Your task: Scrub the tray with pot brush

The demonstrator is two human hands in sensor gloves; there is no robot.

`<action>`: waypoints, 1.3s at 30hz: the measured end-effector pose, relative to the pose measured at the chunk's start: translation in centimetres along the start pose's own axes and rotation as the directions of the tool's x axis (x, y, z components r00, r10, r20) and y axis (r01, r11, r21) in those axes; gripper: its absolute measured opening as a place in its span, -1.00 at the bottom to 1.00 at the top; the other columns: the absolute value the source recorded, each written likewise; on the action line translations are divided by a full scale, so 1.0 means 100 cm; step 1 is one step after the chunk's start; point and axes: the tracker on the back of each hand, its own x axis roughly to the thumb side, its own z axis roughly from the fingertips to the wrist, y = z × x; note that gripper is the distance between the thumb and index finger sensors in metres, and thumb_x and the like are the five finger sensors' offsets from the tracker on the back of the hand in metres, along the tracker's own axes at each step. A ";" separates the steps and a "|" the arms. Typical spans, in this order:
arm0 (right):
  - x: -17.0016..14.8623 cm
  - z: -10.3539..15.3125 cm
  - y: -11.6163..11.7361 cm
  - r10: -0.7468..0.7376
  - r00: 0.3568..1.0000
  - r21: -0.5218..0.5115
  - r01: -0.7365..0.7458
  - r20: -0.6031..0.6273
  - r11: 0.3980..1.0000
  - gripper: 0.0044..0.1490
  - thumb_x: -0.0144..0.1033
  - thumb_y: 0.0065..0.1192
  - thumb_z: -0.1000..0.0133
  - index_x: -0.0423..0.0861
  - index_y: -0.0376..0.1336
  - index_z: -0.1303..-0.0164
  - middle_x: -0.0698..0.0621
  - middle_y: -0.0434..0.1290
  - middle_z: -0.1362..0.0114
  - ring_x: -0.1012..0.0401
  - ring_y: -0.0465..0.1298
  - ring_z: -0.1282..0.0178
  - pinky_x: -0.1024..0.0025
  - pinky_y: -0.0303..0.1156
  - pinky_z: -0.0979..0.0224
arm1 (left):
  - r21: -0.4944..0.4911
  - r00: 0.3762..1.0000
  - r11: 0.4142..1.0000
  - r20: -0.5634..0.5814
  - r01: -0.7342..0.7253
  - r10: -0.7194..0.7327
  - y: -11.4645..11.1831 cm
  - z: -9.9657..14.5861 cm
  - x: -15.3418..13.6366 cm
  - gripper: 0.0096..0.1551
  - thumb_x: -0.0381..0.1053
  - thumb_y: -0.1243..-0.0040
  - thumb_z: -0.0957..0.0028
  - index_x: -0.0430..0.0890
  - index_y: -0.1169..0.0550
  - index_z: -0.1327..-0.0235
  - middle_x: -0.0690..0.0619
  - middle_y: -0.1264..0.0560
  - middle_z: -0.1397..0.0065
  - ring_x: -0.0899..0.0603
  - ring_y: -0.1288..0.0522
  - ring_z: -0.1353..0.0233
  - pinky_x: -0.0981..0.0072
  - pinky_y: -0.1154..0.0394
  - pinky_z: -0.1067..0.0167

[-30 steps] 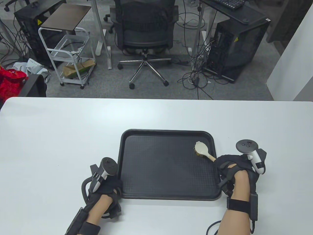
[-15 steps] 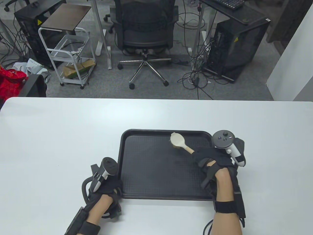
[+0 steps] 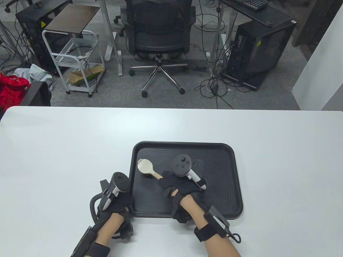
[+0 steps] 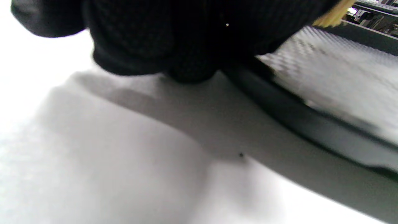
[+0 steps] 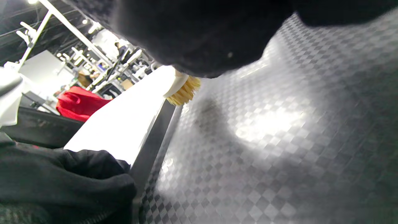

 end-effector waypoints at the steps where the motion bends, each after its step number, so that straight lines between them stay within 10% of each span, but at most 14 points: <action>1: 0.002 -0.001 0.005 0.005 1.000 -0.003 -0.005 0.003 1.000 -0.29 -0.14 0.26 -0.11 -0.28 0.24 -0.36 -0.12 0.60 0.10 0.21 0.63 0.64 0.23 0.57 0.46 | 0.001 1.000 1.000 0.000 0.003 -0.003 0.000 0.000 0.000 -0.31 0.17 -0.33 0.11 -0.23 -0.47 -0.13 0.03 -0.64 0.05 -0.05 -0.70 0.25 -0.03 -0.60 0.08; 9: 0.002 -0.005 0.015 0.022 1.000 0.041 -0.022 0.003 0.999 -0.30 -0.14 0.25 -0.11 -0.27 0.24 -0.36 -0.12 0.60 0.09 0.20 0.64 0.64 0.21 0.57 0.46 | -0.001 1.000 1.000 -0.001 0.010 -0.010 0.000 0.000 0.001 -0.31 0.16 -0.33 0.11 -0.24 -0.47 -0.13 0.02 -0.64 0.05 -0.05 -0.70 0.24 -0.04 -0.60 0.08; 25: -0.065 0.006 -0.053 0.062 0.978 0.184 -0.025 -0.200 0.983 -0.31 -0.11 0.26 -0.13 -0.20 0.25 -0.40 -0.13 0.60 0.08 0.16 0.64 0.60 0.16 0.56 0.41 | 0.001 1.000 1.000 -0.001 0.019 -0.019 -0.001 0.000 0.002 -0.31 0.17 -0.33 0.11 -0.24 -0.47 -0.13 0.03 -0.64 0.05 -0.05 -0.70 0.24 -0.04 -0.60 0.08; 39: -0.156 0.032 -0.105 -0.167 0.921 0.080 0.208 -0.353 0.975 -0.33 -0.17 0.41 -0.06 -0.23 0.36 -0.31 -0.19 0.63 0.15 0.08 0.61 0.63 0.07 0.53 0.40 | 0.000 1.000 1.000 -0.001 0.018 -0.018 -0.001 0.000 0.002 -0.31 0.17 -0.33 0.11 -0.24 -0.47 -0.13 0.03 -0.64 0.05 -0.05 -0.70 0.24 -0.03 -0.60 0.08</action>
